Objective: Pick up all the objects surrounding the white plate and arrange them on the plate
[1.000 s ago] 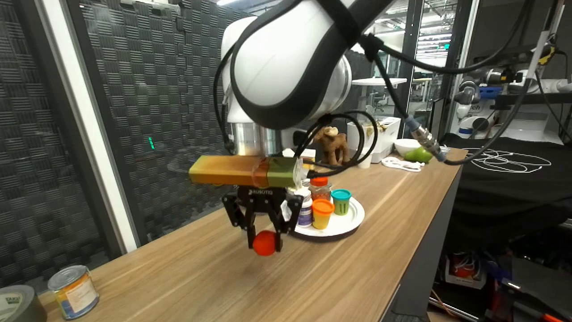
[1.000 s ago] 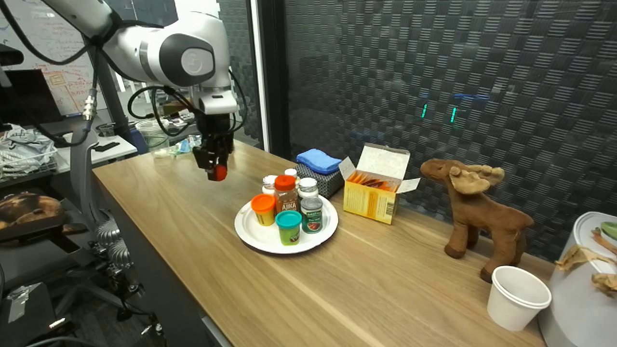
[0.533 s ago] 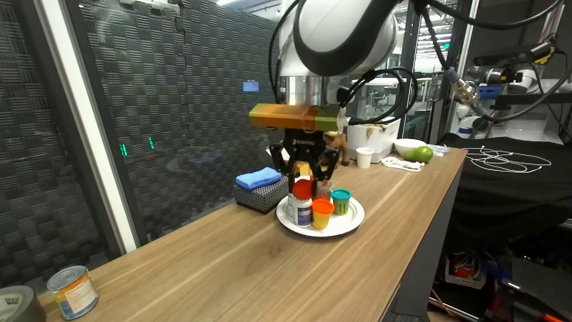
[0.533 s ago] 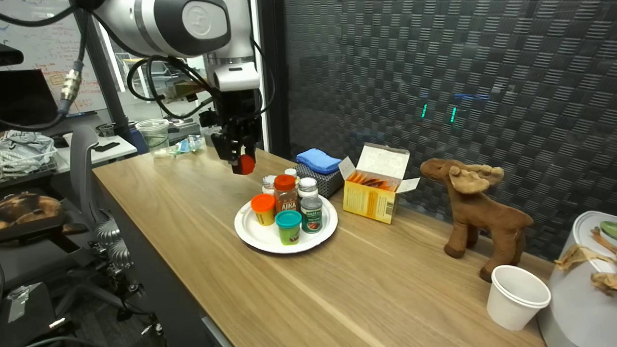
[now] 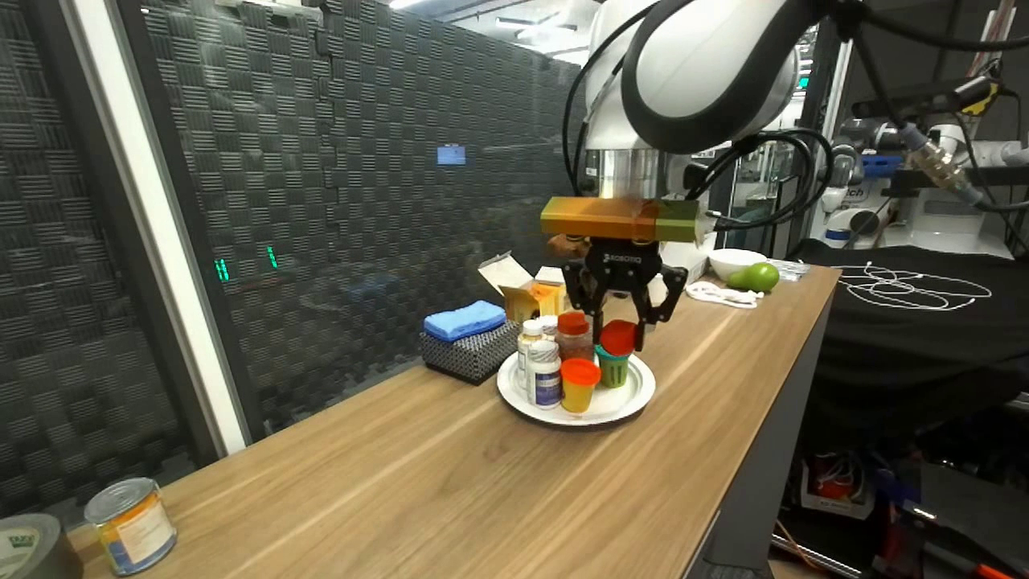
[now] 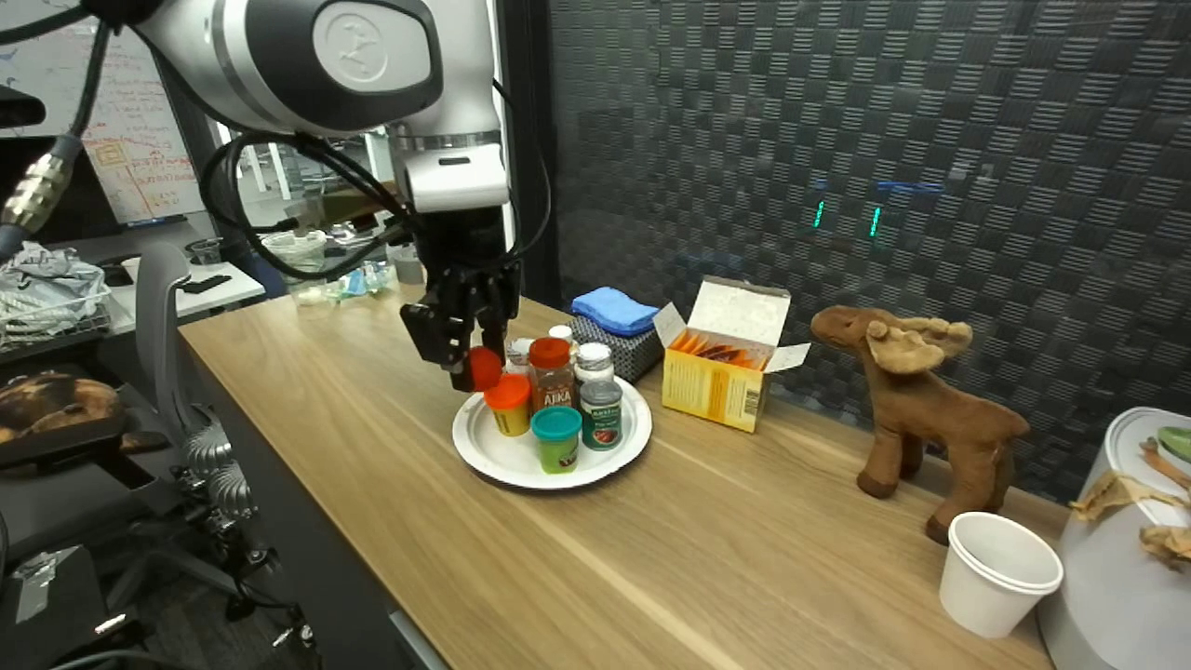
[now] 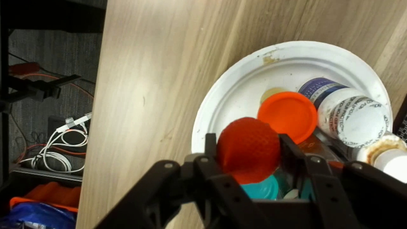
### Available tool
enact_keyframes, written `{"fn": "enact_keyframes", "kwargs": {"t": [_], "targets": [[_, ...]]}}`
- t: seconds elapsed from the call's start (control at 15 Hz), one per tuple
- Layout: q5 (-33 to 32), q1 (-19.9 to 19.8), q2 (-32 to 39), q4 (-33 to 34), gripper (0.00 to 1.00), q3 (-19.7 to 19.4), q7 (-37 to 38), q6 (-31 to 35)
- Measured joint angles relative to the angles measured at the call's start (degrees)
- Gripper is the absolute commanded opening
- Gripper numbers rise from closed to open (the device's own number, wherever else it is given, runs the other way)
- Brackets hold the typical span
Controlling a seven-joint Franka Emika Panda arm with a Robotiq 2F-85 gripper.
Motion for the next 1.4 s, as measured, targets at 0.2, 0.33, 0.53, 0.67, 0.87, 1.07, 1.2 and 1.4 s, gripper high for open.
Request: {"fn": "enact_keyframes", "kwargs": {"t": [0.2,0.33,0.53,0.67,0.87,1.07,1.2,1.4], "targets": [[0.0,-1.1,-0.6,-2.7,0.25,0.0,-1.1,3.9],[0.5,-1.7,-0.6,-4.1,0.25,0.0,-1.8,6.2],[1.0,-2.1,-0.2,-5.6,0.25,0.0,-2.4,8.3],[1.7,-2.2,0.4,-6.0,0.25,0.0,-2.8,9.0],[2.7,-2.2,1.4,-6.1,0.68,0.0,-3.4,10.4],[2.9,-2.3,2.2,-6.1,0.89,0.0,-3.5,12.1],[2.9,-2.3,2.4,-6.1,1.00,0.0,-3.5,13.8],[3.1,-2.5,2.4,-6.3,1.00,-0.1,-3.6,15.8]]}}
